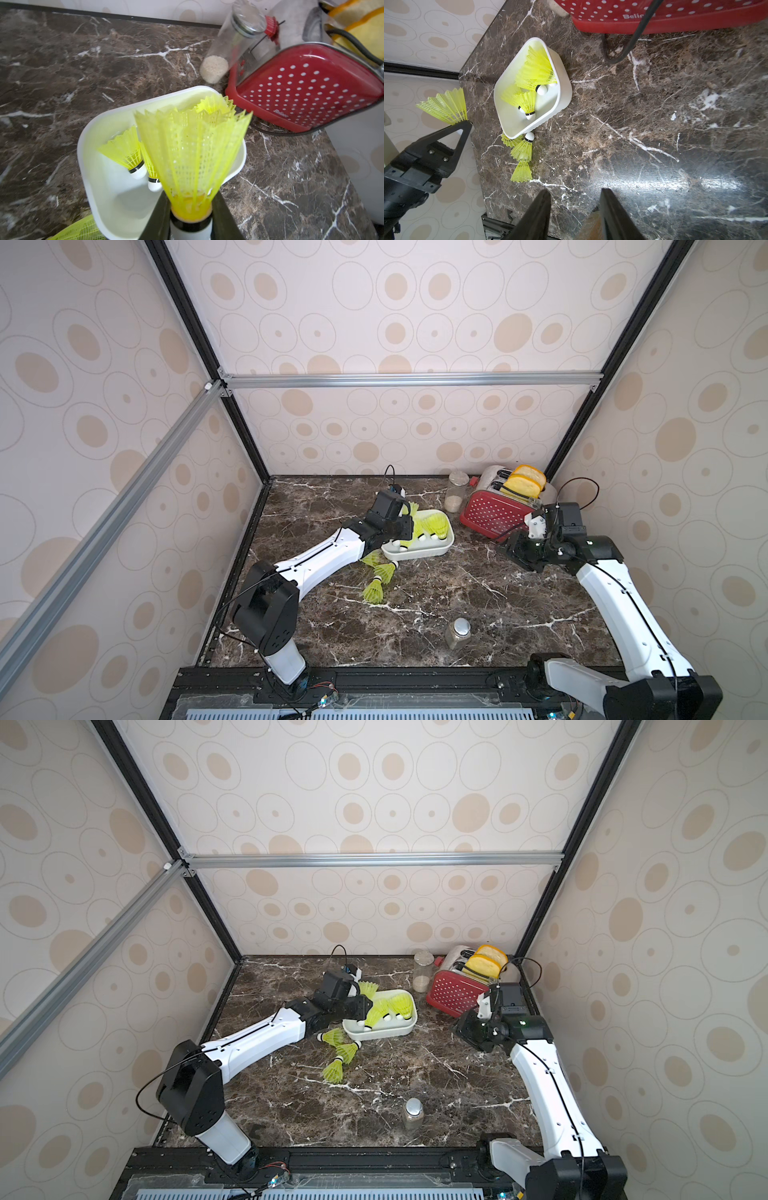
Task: Put the shuttlecocks into the storage box
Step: Place the shuttlecock in the storage box.
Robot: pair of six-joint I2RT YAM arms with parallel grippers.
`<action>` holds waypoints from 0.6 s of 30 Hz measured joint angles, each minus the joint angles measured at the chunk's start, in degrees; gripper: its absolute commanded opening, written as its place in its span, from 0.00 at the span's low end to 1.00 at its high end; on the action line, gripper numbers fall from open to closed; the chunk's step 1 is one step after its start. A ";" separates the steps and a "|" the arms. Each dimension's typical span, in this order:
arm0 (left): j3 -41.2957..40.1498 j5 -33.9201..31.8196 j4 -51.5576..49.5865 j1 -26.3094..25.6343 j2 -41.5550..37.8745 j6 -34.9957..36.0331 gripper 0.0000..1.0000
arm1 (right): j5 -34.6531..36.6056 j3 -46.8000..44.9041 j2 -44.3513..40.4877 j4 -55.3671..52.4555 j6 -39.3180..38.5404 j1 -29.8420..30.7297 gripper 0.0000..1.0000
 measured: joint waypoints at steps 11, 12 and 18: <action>1.92 -2.05 -4.48 1.18 8.04 -7.52 0.19 | -0.07 0.52 1.09 1.25 -1.05 0.11 0.44; 1.99 -2.14 -4.55 1.27 8.90 -7.76 0.19 | -0.07 0.52 1.09 1.25 -1.16 0.11 0.44; 2.29 -2.93 -5.22 1.57 11.61 -9.16 0.18 | -0.11 0.52 1.31 1.27 -1.66 0.11 0.45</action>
